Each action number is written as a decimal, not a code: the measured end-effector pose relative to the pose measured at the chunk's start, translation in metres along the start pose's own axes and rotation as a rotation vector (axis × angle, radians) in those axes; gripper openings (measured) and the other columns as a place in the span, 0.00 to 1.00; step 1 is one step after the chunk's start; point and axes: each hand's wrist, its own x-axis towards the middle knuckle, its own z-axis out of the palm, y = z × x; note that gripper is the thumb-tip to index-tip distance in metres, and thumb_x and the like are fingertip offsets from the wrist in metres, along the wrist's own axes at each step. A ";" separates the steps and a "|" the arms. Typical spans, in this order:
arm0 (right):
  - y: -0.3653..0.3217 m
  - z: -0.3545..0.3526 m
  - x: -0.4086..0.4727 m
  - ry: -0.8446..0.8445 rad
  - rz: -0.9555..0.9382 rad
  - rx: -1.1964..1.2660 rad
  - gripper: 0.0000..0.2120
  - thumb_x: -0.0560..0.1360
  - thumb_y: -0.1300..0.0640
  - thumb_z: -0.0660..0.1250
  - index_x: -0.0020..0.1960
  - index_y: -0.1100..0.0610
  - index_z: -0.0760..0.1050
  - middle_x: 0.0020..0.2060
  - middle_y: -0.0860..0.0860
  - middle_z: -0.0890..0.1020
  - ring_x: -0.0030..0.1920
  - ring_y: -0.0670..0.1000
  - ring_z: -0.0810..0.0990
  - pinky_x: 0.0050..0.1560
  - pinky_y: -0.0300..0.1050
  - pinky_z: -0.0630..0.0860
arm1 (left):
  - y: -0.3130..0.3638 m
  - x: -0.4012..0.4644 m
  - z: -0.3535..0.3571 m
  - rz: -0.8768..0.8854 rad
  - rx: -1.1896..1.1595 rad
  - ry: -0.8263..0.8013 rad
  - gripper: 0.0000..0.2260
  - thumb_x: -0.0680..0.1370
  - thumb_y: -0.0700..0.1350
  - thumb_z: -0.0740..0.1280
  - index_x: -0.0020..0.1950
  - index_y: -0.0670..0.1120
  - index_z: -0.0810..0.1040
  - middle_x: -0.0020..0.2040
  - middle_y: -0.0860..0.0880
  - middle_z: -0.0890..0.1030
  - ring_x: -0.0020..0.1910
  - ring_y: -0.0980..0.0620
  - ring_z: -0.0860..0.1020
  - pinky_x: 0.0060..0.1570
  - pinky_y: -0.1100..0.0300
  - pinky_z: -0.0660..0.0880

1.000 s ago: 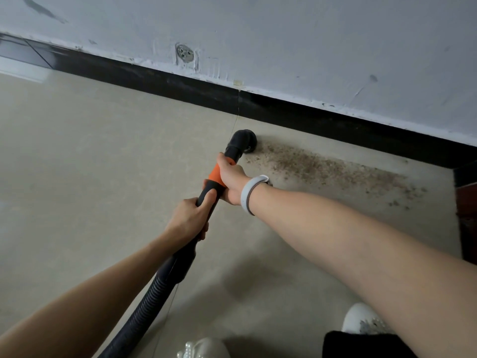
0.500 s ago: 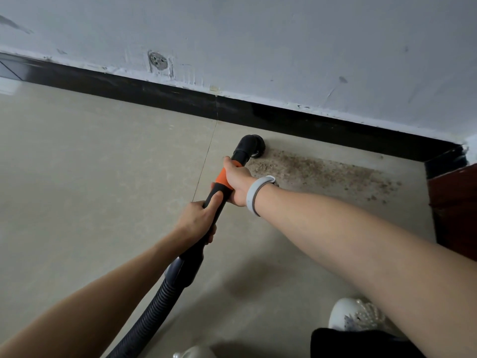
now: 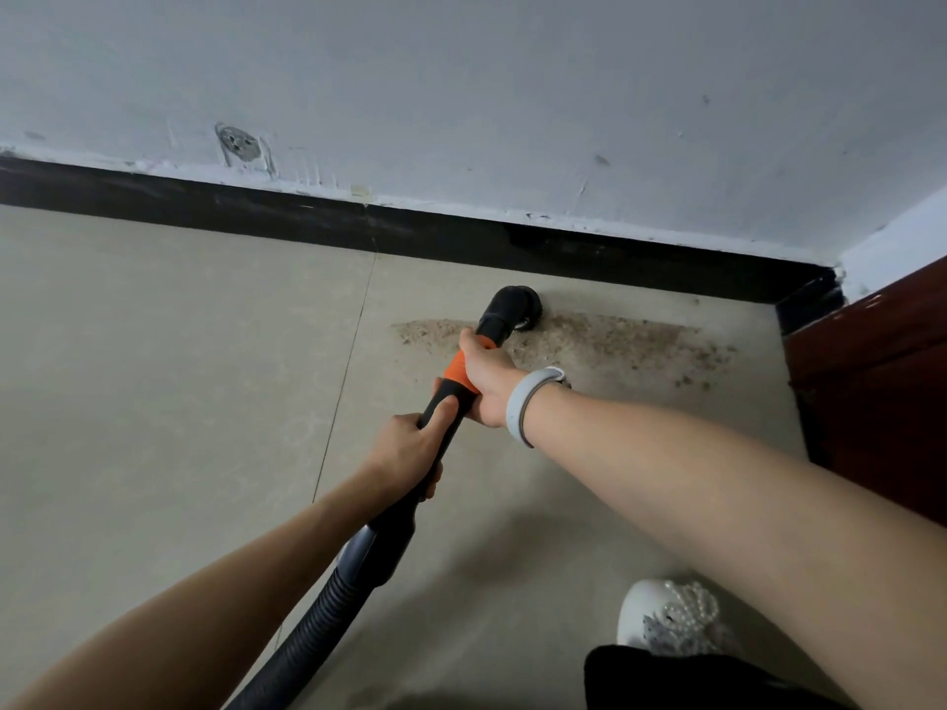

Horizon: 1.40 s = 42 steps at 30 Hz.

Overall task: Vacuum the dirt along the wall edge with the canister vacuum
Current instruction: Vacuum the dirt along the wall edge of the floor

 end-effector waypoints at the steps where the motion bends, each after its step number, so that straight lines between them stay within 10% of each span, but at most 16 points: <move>1: 0.000 -0.005 0.001 0.011 -0.003 0.003 0.21 0.79 0.43 0.59 0.60 0.59 0.64 0.47 0.56 0.77 0.42 0.55 0.82 0.53 0.55 0.79 | 0.002 0.001 0.003 0.006 0.017 -0.011 0.22 0.79 0.59 0.57 0.37 0.41 0.70 0.22 0.47 0.75 0.18 0.51 0.71 0.20 0.66 0.68; 42: -0.033 -0.112 0.001 0.256 -0.008 0.322 0.17 0.79 0.45 0.60 0.57 0.57 0.64 0.45 0.57 0.76 0.31 0.54 0.79 0.35 0.49 0.79 | 0.054 0.048 0.074 0.185 0.310 -0.218 0.25 0.78 0.63 0.54 0.35 0.44 0.71 0.25 0.47 0.78 0.20 0.50 0.74 0.30 0.60 0.74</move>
